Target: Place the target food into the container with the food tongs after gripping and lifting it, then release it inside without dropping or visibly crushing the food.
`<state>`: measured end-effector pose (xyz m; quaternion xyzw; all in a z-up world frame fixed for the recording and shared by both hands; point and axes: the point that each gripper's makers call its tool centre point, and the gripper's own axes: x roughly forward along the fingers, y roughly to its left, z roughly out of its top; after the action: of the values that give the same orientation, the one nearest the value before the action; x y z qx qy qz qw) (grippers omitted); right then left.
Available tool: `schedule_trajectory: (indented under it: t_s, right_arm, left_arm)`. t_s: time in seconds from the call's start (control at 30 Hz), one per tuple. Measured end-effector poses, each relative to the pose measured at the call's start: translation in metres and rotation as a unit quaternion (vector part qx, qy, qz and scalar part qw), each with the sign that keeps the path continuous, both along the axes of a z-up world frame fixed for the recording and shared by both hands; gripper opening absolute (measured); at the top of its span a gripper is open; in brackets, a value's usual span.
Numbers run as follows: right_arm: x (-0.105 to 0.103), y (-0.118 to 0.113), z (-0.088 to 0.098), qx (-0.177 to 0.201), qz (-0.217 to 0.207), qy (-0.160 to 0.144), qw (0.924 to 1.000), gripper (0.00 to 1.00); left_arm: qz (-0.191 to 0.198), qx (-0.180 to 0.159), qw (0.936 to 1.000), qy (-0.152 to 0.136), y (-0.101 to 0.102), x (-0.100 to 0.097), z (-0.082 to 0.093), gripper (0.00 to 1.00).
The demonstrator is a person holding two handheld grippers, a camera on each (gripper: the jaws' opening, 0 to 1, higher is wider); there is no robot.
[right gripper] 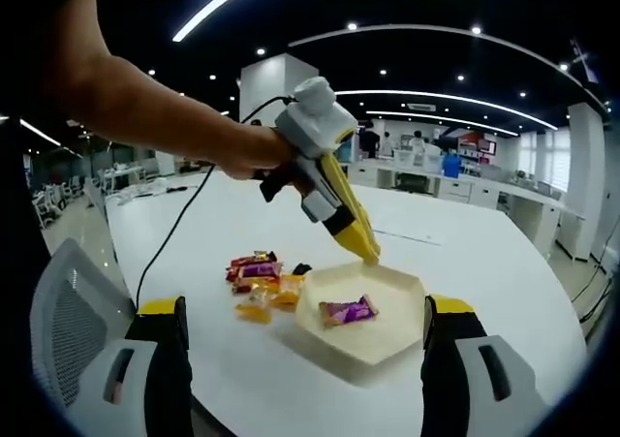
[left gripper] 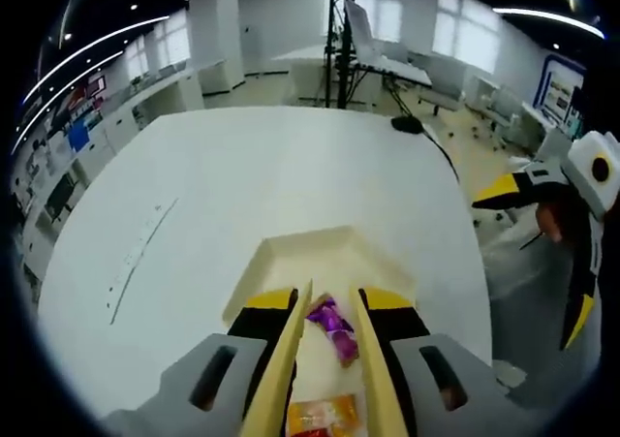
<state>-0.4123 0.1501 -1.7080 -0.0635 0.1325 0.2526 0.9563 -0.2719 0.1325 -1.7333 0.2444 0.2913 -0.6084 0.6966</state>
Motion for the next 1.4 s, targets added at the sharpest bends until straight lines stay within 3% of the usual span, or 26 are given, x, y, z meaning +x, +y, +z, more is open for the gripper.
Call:
schedule_trajectory:
  t_s: [0.2,0.6,1.03,1.1,1.17,1.4]
  right_arm:
    - [0.000,0.001,-0.001,-0.003,0.002,0.001,1.0000,0.99]
    - [0.000,0.002,-0.003,-0.007,0.007,0.003,0.9999,0.99]
    - [-0.001,0.004,-0.004,-0.006,0.010,0.007,0.9999,0.98]
    - [-0.001,0.006,-0.005,-0.005,0.016,0.008,0.9998,1.00]
    - [-0.002,0.008,-0.002,0.000,0.022,0.003,0.9998,1.00]
    - [-0.002,0.008,-0.003,-0.001,0.024,0.007,0.9997,1.00]
  left_arm:
    - [0.004,-0.013,0.9999,-0.006,0.009,0.000,0.006,0.23]
    - [0.039,-0.036,0.9986,-0.002,0.054,0.001,0.007,0.23]
    - [0.101,-0.046,0.9937,-0.012,0.122,-0.006,-0.001,0.23]
    - [0.110,-0.042,0.9925,-0.033,0.134,-0.006,-0.005,0.24]
    - [0.119,-0.044,0.9915,-0.031,0.144,-0.010,-0.008,0.24]
    - [0.175,-0.044,0.9824,-0.049,0.180,-0.013,-0.021,0.24]
